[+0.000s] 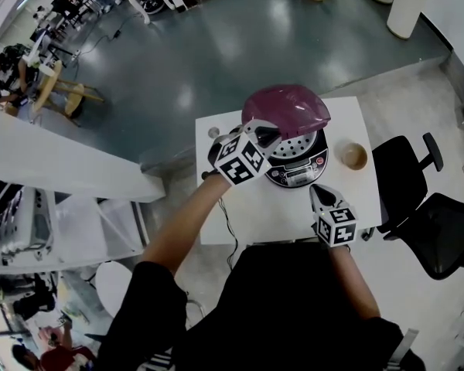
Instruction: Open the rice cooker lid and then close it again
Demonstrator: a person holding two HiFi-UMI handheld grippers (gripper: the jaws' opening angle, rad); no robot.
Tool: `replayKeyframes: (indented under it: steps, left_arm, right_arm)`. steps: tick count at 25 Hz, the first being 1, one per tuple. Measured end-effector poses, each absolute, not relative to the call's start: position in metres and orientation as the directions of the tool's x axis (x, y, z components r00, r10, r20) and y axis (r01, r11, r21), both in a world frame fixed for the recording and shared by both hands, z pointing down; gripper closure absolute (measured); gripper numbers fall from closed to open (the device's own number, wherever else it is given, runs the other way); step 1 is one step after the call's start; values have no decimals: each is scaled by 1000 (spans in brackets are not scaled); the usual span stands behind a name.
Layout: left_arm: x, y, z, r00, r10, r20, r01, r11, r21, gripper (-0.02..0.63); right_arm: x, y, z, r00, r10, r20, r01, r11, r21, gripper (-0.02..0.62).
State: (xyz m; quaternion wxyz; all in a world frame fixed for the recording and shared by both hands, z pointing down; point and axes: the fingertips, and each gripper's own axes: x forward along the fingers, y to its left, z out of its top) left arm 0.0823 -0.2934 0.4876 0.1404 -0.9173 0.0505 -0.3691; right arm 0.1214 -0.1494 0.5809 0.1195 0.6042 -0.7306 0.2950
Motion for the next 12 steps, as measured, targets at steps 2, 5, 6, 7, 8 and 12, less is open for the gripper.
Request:
replayKeyframes:
  steps: [2,5,6,7,8,12]
  left_arm:
    - [83,-290,493,728,-193,658,5,-958,-286,560]
    - [82,-284,502,724,-193,663,12,-956,-292,560]
    - [82,-282,505,716,-199,669,26,-950,-310,560]
    - [82,-279,507,706,-205,677,45,-942,-333,560]
    - [82,-276,511,696,-210,687,66,-934,-352,560]
    - [83,-269,523,678,-192,709,103,-931,-350,560]
  right_arm:
    - [120,-151,582,-244,-812,530,-953,99,-286,595]
    - [116,-154,584,-248,-810,531,-952,101,-291,595]
    - [114,-154,585,-249,-809,533,-951,101,-292,595]
    - [113,-154,586,-251,-807,535,-951,101,-294,595]
    - [112,-154,587,-254,-804,537,-950,103,-295,595]
    - [108,-157,591,-268,-798,540,-947,115,-299,595]
